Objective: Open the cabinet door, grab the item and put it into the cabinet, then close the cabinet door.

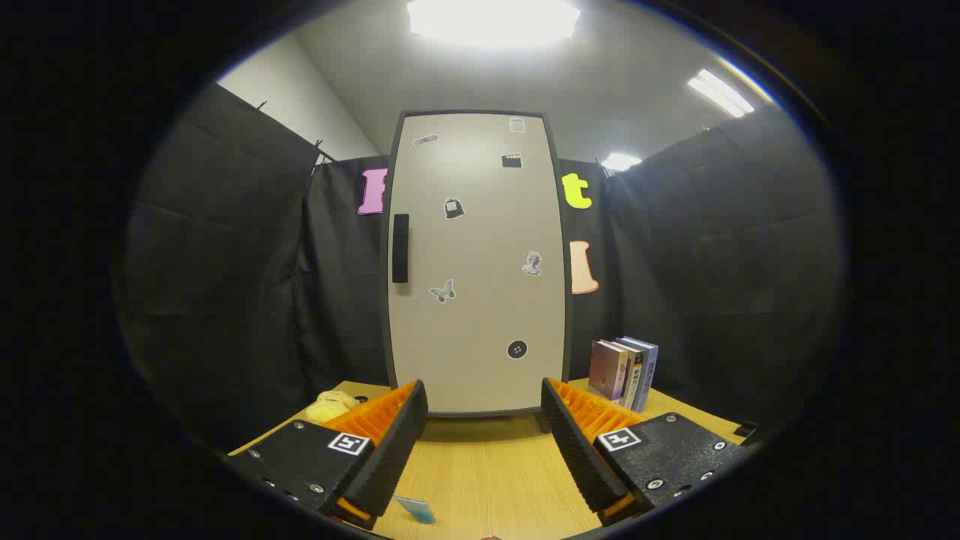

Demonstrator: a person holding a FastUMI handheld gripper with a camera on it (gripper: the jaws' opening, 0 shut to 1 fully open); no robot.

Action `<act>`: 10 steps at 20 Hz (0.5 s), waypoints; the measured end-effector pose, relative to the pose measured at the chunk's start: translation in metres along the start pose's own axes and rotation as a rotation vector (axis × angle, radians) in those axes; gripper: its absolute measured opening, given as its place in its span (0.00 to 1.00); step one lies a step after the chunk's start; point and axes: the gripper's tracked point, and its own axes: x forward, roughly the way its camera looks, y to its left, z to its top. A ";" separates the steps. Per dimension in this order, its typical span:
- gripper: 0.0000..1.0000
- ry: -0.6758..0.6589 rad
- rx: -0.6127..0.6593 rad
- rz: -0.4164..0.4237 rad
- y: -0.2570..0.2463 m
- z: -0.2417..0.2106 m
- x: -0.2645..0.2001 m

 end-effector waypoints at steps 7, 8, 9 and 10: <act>0.94 0.009 0.007 0.004 -0.005 -0.003 -0.002; 0.94 0.008 0.008 0.006 -0.005 -0.003 -0.002; 0.94 0.005 0.010 0.007 -0.004 -0.001 -0.002; 0.94 0.003 0.010 0.007 -0.005 -0.001 -0.003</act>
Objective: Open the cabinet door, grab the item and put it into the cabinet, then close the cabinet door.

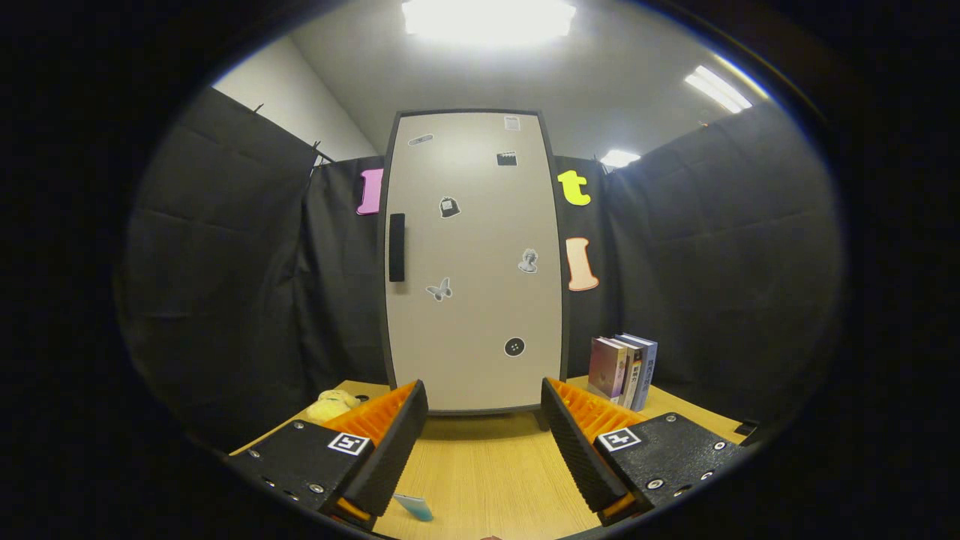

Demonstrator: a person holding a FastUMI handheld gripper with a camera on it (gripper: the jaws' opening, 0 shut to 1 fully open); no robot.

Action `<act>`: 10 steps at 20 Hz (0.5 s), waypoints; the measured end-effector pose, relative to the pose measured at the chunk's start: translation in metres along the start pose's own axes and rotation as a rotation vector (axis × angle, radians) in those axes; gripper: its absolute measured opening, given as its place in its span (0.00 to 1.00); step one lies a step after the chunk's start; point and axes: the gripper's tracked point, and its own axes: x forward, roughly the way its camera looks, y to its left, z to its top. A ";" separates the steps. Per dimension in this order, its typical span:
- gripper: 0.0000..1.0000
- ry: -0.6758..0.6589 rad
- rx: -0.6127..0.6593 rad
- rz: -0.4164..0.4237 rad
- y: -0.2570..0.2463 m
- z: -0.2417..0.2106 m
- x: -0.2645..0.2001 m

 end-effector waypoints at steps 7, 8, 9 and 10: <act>0.94 0.005 -0.005 0.004 -0.001 -0.001 -0.007; 0.94 0.010 -0.008 0.005 -0.001 -0.003 -0.007; 0.94 0.013 -0.009 0.006 0.000 -0.004 -0.009; 0.94 0.012 -0.009 0.007 0.001 -0.003 -0.010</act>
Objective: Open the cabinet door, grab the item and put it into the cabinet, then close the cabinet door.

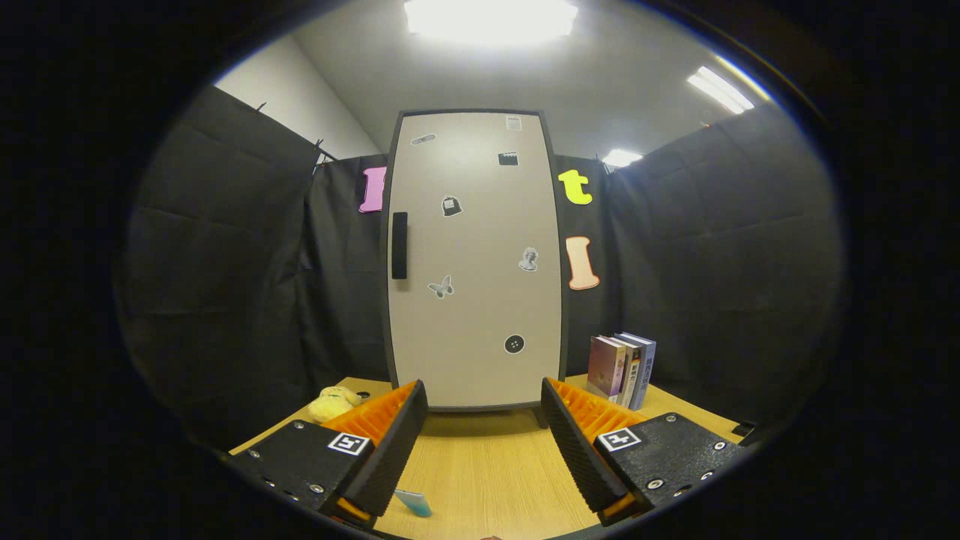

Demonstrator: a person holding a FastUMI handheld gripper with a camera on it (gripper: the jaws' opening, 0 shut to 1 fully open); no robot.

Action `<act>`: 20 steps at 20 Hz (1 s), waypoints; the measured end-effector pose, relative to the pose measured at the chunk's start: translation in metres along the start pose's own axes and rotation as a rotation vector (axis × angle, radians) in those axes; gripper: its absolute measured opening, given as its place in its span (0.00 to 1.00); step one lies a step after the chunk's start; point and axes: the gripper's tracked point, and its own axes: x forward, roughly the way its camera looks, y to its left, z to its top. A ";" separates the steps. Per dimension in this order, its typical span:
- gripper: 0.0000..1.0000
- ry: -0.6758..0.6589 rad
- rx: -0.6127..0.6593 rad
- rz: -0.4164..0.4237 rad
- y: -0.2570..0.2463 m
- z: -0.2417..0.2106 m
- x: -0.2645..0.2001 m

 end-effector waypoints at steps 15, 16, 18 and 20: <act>0.94 -0.005 0.036 0.042 0.019 0.035 0.054; 0.94 -0.008 0.034 0.050 0.021 0.041 0.063; 0.94 -0.011 0.023 0.061 0.025 0.049 0.082; 0.94 -0.018 0.017 0.073 0.030 0.059 0.103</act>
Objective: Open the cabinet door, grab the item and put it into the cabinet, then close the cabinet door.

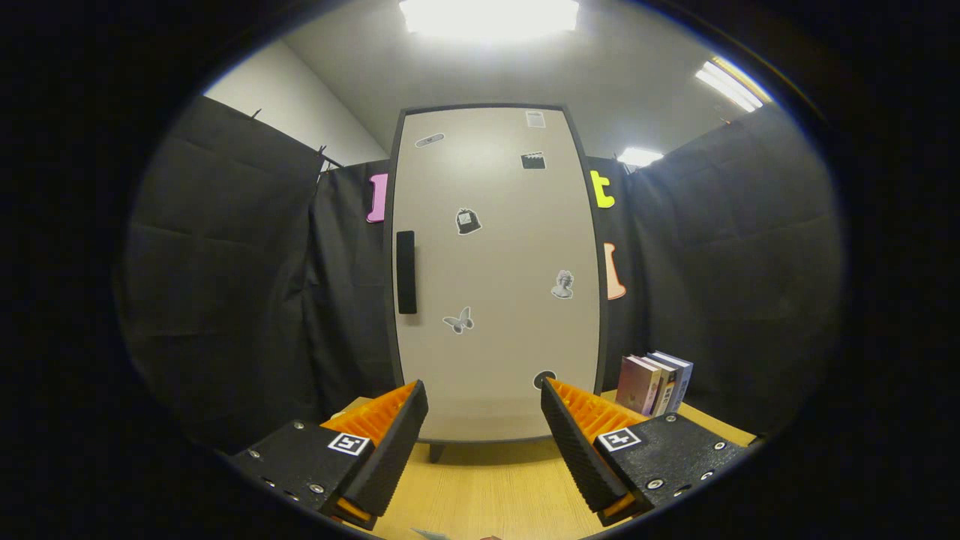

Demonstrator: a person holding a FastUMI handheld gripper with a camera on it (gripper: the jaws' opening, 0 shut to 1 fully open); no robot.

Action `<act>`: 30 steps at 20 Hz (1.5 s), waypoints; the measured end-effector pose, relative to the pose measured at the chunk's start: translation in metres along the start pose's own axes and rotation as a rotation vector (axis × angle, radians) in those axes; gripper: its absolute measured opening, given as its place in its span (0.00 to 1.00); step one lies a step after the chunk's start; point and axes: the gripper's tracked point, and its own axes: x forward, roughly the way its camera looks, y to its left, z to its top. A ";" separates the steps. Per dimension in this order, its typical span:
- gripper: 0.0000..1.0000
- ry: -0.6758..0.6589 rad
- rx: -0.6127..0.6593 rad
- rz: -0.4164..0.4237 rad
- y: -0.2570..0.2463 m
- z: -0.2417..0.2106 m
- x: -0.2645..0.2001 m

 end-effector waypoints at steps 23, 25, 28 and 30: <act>0.93 -0.048 -0.023 0.199 0.094 0.084 0.189; 0.88 -0.041 -0.041 0.205 0.107 0.085 0.203; 0.77 0.023 -0.085 0.201 0.120 0.069 0.219; 0.56 0.034 -0.103 0.169 0.120 0.065 0.225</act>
